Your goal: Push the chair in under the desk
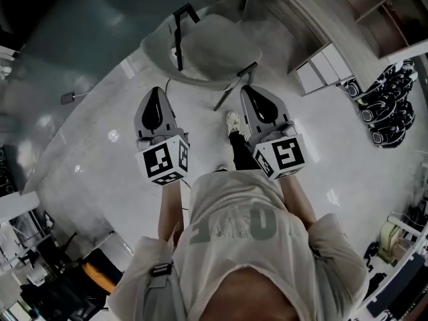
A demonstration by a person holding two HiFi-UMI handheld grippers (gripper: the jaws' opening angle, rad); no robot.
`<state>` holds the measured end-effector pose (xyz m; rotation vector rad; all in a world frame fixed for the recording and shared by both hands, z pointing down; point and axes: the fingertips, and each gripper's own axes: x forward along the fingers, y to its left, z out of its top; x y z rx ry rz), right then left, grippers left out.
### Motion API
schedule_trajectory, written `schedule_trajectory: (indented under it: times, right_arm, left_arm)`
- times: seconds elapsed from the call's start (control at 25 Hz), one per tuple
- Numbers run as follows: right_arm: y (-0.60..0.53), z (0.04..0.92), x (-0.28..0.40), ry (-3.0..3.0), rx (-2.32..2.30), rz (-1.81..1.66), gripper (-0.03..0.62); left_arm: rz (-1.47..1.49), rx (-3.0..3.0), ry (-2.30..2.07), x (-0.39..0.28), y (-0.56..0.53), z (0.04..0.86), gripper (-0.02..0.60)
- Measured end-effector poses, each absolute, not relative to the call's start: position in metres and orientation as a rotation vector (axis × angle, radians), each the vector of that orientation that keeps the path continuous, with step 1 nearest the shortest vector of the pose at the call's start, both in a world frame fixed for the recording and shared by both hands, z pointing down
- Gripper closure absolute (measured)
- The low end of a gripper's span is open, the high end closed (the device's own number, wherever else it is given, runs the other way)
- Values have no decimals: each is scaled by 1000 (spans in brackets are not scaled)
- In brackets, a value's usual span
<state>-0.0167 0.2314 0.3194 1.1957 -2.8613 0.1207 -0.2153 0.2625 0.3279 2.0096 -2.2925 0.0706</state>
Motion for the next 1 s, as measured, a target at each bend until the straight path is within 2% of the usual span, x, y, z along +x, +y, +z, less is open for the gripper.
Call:
schedule_trajectory:
  times: [0.52,0.8,1.0]
  right_arm:
    - [56,321,-105,-2972,789,154,577]
    - [19,310,-145,-3031,757,251,579]
    - [18,294,-173,-3066,714,175,579]
  left_arm:
    - [85,1588,-2575,-296,138,302,569]
    - [114,1539,-2602,-320,112,298,568]
    - [76,1576,-2603,-338,94,287,568]
